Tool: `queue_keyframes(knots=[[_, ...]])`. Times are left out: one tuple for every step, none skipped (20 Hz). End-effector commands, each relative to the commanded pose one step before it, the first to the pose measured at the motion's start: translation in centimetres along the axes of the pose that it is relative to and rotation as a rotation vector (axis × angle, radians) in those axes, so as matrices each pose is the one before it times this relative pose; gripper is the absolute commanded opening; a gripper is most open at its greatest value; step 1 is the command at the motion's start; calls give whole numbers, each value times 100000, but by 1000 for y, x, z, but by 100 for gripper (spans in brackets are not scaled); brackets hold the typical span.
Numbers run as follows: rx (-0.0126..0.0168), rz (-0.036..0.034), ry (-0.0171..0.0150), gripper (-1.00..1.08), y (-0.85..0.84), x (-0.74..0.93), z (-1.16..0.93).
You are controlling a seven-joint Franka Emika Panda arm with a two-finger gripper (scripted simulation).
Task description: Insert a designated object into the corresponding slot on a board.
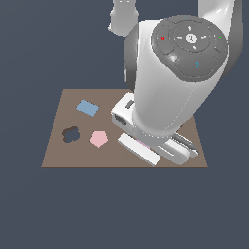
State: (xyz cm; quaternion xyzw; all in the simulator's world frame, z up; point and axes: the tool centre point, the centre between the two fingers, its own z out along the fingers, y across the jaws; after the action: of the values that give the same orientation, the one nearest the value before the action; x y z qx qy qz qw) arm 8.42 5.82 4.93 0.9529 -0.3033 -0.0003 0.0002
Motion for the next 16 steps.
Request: queue_keyframes(knots=[[49,424,57,100,-45,97,19],[3,-182,-8,100,23,-12,-40],[2,-183,-6,100,24,-14,-39],[1,-69,-2,100,6,-7,-13],[-25,92,-22,100,-8,-8,45],[0,0,0,100,1,1,40],[0,0,0,100,3,3,119],[0,0,0,100,6,5,198],[0,0,0,100,9,5,277],[15,-45,11,100,-11,-15,344],[0,0,0,100,14,4,357],[0,0,0,100,12,2,277],[0,0,0,100,9,1,198],[0,0,0,100,6,0,119],[0,0,0,100,2,0,40],[0,0,0,-100,0,0,0]])
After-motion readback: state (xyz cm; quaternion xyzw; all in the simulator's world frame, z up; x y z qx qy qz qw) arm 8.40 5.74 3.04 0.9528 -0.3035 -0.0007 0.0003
